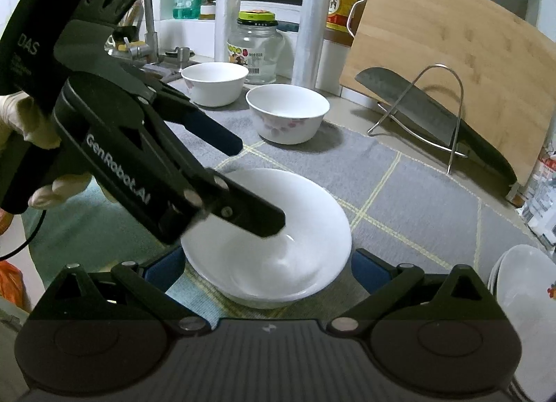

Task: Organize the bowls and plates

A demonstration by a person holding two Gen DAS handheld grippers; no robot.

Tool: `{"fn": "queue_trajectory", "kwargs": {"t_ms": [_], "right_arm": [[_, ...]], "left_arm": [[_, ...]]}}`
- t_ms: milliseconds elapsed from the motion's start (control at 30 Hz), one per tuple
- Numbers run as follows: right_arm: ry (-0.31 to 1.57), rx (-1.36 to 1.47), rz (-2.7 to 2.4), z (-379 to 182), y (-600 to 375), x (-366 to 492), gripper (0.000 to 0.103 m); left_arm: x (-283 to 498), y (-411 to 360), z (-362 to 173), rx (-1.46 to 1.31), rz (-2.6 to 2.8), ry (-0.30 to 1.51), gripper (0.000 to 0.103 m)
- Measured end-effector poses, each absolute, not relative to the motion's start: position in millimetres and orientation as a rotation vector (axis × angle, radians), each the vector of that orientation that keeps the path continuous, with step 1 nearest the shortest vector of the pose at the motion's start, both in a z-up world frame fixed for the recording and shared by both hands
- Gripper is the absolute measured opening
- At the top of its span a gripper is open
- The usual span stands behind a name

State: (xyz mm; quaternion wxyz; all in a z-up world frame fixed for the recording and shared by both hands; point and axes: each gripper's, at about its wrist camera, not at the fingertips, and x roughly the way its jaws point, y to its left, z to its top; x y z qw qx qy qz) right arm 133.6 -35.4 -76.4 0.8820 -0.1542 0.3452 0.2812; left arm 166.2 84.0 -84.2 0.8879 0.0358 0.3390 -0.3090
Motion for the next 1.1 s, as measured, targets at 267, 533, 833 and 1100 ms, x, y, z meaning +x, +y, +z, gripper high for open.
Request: {"fn": "queue_trajectory", "kwargs": {"t_ms": [267,533,833,1100], "right_arm": [[0.698,-0.288,0.571,-65.9,-40.0,135.2,0.103],[0.702,-0.286,0.556,-65.2,-37.7,141.3,0.103],[0.680,-0.295,0.556,-59.0,-32.5,151.3,0.103],[0.708,-0.267,0.530,-54.6,-29.5,182.8,0.103]], "left_arm": [[157.3,98.8,-75.3,0.073,-0.550,0.660,0.100],[156.0,119.4,-77.2,0.038,-0.456,0.653,0.100],[167.9,131.3,-75.4,0.056,-0.410,0.646,0.100],[186.7,135.1,-80.3,0.142,-0.322,0.606,0.100]]}}
